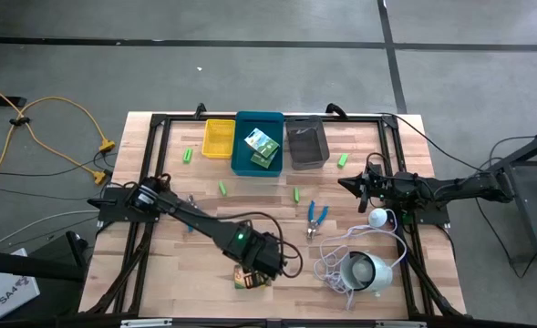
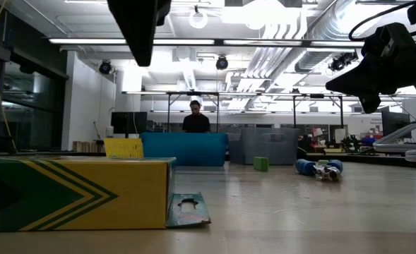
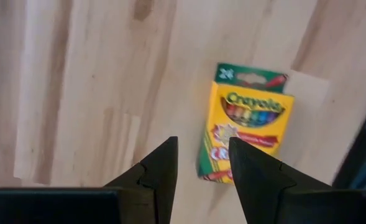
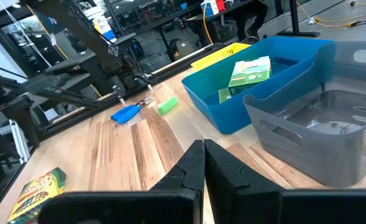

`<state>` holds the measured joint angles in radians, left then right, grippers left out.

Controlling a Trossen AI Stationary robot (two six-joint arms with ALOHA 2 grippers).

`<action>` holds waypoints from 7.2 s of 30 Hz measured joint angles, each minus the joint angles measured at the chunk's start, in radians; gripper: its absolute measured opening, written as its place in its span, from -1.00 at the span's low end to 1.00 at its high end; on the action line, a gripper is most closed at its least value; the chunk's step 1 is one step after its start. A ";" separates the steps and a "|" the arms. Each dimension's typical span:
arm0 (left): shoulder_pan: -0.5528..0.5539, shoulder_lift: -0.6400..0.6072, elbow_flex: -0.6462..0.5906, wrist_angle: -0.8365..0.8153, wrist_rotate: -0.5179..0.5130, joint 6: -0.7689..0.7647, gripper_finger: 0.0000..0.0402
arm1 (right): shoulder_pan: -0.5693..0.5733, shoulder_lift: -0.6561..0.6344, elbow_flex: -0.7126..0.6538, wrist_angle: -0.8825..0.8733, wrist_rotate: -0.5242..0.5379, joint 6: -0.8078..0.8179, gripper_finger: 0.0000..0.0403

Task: Pick & Place School Supplies
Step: Put the crayon box into the blue bin

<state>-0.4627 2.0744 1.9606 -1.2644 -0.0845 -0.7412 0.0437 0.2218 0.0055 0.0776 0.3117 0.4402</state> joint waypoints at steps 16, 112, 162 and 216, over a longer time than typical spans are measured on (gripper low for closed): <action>-0.109 -0.001 0.000 -0.027 0.083 -0.116 -0.31 | 0.000 0.000 0.000 0.003 -0.004 0.227 -0.99; -0.258 -0.208 -0.528 0.282 -0.306 -0.152 -0.31 | 0.260 1.143 0.723 0.312 -0.332 -0.324 -0.99; -0.341 -0.349 -1.052 1.191 -0.312 -0.281 -0.31 | 0.304 1.568 1.018 0.120 -0.302 -0.367 -0.55; -0.228 -0.323 -1.055 1.210 -0.220 -0.199 -0.31 | 0.382 1.799 1.018 0.272 -0.427 -0.108 -0.55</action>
<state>-0.6903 1.7512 0.9058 -0.0544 -0.3042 -0.9401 0.4255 2.0205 1.0237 0.3492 -0.1149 0.3325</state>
